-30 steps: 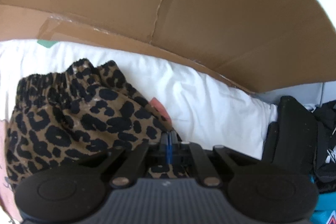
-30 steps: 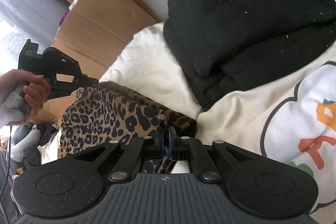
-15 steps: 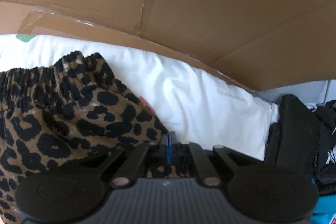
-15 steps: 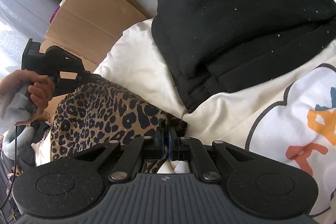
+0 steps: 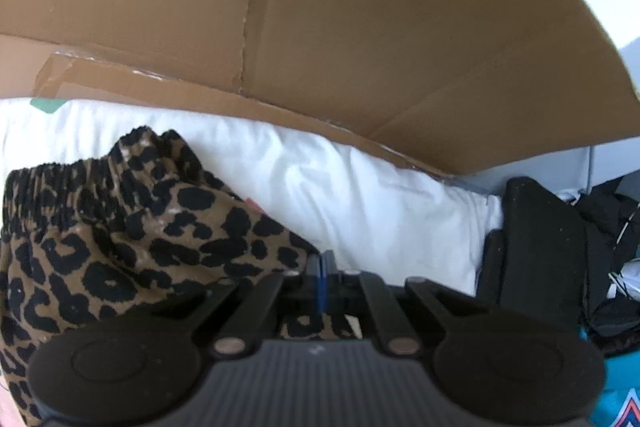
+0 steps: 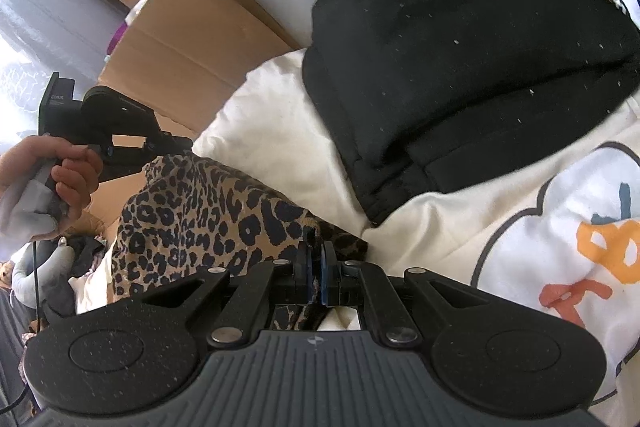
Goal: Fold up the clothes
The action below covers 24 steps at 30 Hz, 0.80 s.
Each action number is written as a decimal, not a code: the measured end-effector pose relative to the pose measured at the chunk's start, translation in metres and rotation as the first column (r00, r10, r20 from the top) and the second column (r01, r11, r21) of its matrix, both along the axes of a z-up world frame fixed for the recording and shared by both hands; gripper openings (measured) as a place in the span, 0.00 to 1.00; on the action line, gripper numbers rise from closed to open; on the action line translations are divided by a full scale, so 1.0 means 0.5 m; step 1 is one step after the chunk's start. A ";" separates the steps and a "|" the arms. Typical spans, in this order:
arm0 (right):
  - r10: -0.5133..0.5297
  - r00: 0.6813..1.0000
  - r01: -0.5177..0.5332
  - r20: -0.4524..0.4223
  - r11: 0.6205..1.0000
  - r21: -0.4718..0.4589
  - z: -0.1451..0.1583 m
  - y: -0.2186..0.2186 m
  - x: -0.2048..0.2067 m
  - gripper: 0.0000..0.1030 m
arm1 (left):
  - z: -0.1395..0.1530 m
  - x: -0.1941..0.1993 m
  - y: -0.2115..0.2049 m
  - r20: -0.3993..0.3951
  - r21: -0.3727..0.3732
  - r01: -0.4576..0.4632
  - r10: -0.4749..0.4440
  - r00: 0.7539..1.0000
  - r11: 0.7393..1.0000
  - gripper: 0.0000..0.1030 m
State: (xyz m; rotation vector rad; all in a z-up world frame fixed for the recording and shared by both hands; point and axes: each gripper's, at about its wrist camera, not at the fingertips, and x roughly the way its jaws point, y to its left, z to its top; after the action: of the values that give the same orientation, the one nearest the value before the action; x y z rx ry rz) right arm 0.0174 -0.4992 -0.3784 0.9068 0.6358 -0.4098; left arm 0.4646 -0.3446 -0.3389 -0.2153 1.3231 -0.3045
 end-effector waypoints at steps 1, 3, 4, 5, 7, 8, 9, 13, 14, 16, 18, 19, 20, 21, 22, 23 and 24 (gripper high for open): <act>-0.003 1.000 0.003 -0.004 1.000 0.002 -0.003 -0.001 -0.001 0.02 | -0.008 0.000 -0.004 -0.001 0.003 -0.001 0.001 1.000 1.000 0.00; -0.009 1.000 0.009 -0.017 1.000 0.005 -0.010 -0.003 -0.001 0.02 | -0.031 0.000 -0.011 -0.003 0.008 0.001 -0.001 1.000 1.000 0.00; -0.014 1.000 0.015 -0.023 1.000 0.007 -0.014 -0.004 -0.001 0.02 | -0.042 0.000 -0.015 -0.001 0.017 0.008 -0.008 1.000 1.000 0.00; -0.020 0.999 0.020 -0.030 1.000 0.010 -0.018 -0.004 -0.001 0.02 | -0.052 -0.002 -0.020 0.000 0.033 0.020 -0.020 1.000 0.999 0.00; -0.030 0.998 0.031 -0.046 0.999 0.018 -0.023 -0.005 0.001 0.02 | -0.063 -0.003 -0.022 -0.002 0.032 0.026 -0.026 1.000 0.999 0.02; -0.035 0.998 0.036 -0.060 0.999 0.017 -0.022 -0.006 0.002 0.03 | -0.062 -0.003 -0.016 -0.005 0.013 0.018 -0.018 1.000 1.000 0.04; -0.041 0.997 0.043 -0.072 0.999 0.016 -0.021 -0.006 0.001 0.04 | -0.057 -0.001 -0.008 -0.009 -0.007 0.012 -0.012 1.000 1.000 0.05; -0.076 0.993 0.076 -0.093 0.997 -0.003 -0.009 -0.008 -0.018 0.06 | -0.014 0.002 0.016 0.027 -0.011 0.034 -0.033 0.999 0.999 0.10; -0.082 0.992 0.082 -0.095 0.997 -0.007 -0.004 -0.009 -0.024 0.06 | 0.001 0.003 0.024 0.041 -0.006 0.046 -0.046 0.998 0.999 0.11; -0.092 0.991 0.091 -0.096 0.996 -0.017 0.005 -0.010 -0.031 0.06 | 0.029 0.007 0.042 0.064 0.000 0.071 -0.071 0.995 0.997 0.12; -0.094 0.991 0.092 -0.090 0.995 -0.035 0.014 -0.010 -0.035 0.06 | 0.056 0.014 0.062 0.090 0.021 0.090 -0.092 0.992 0.996 0.12; -0.092 0.992 0.089 -0.085 0.995 -0.046 0.020 -0.009 -0.035 0.06 | 0.068 0.022 0.073 0.102 0.035 0.093 -0.096 0.990 0.995 0.12; -0.090 0.993 0.085 -0.079 0.995 -0.057 0.026 -0.008 -0.035 0.06 | 0.079 0.027 0.086 0.112 0.048 0.092 -0.096 0.989 0.995 0.12; -0.085 0.994 0.081 -0.071 0.994 -0.068 0.031 -0.007 -0.032 0.06 | 0.088 0.032 0.098 0.121 0.059 0.089 -0.095 0.988 0.994 0.12; -0.079 0.995 0.074 -0.062 0.994 -0.080 0.037 -0.005 -0.028 0.06 | 0.096 0.036 0.110 0.130 0.072 0.085 -0.094 0.987 0.994 0.12; -0.071 0.996 0.066 -0.056 0.994 -0.087 0.041 -0.003 -0.024 0.06 | 0.101 0.039 0.120 0.136 0.083 0.084 -0.095 0.986 0.993 0.12; -0.062 0.997 0.058 -0.051 0.994 -0.090 0.044 -0.001 -0.017 0.06 | 0.103 0.044 0.126 0.136 0.092 0.085 -0.097 0.986 0.992 0.12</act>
State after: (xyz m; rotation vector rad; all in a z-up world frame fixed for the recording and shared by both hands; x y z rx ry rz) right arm 0.0091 -0.4998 -0.3565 0.8338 0.6358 -0.5141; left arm 0.4868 -0.2815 -0.2877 -0.0596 1.2055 -0.3339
